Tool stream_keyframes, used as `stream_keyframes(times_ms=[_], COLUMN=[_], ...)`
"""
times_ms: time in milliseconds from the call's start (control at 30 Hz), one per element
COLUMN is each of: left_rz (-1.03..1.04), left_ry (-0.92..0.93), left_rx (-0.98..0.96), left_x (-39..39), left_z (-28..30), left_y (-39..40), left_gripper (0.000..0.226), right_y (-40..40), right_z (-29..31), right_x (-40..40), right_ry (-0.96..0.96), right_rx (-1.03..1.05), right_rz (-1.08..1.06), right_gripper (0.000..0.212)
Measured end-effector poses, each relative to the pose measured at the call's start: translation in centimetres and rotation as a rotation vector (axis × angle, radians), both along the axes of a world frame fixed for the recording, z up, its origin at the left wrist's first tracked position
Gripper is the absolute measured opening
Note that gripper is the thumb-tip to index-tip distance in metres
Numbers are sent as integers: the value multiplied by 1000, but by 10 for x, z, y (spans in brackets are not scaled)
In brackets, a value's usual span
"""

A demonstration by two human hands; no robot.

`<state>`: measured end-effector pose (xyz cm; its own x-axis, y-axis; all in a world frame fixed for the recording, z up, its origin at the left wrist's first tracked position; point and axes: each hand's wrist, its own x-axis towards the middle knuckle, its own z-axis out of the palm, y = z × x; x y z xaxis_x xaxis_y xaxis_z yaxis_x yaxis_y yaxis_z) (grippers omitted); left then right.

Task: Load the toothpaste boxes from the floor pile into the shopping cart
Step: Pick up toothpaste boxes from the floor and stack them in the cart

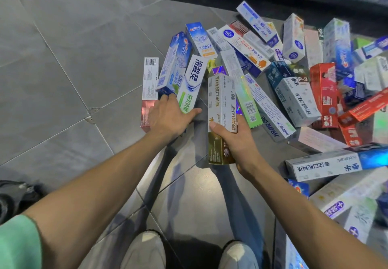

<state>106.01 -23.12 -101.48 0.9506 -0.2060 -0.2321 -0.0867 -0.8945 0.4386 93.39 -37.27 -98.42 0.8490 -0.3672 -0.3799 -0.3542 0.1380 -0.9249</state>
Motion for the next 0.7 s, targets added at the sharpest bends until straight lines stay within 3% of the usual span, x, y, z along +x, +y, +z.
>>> stream_keyframes(times_ms=[100, 300, 367, 467, 600, 700], left_rz=[56, 297, 406, 523, 692, 735], left_ry=[11, 278, 419, 537, 638, 725], left_rx=[11, -459, -608, -735, -866, -1041], left_x=[1, -16, -31, -58, -79, -87], left_z=[0, 38, 68, 131, 242, 344], left_y=[-5, 16, 32, 48, 59, 70], left_gripper=[61, 34, 33, 38, 42, 46], right_y=[-1, 0, 2, 6, 22, 40], right_z=[-2, 29, 61, 132, 243, 328], right_x=[0, -4, -7, -6, 1, 8], right_ry=[30, 113, 143, 156, 159, 161], right_rx=[-5, 32, 75, 57, 99, 157], right_rz=[5, -23, -43, -8, 39, 85], right_gripper=[48, 64, 58, 38, 40, 24])
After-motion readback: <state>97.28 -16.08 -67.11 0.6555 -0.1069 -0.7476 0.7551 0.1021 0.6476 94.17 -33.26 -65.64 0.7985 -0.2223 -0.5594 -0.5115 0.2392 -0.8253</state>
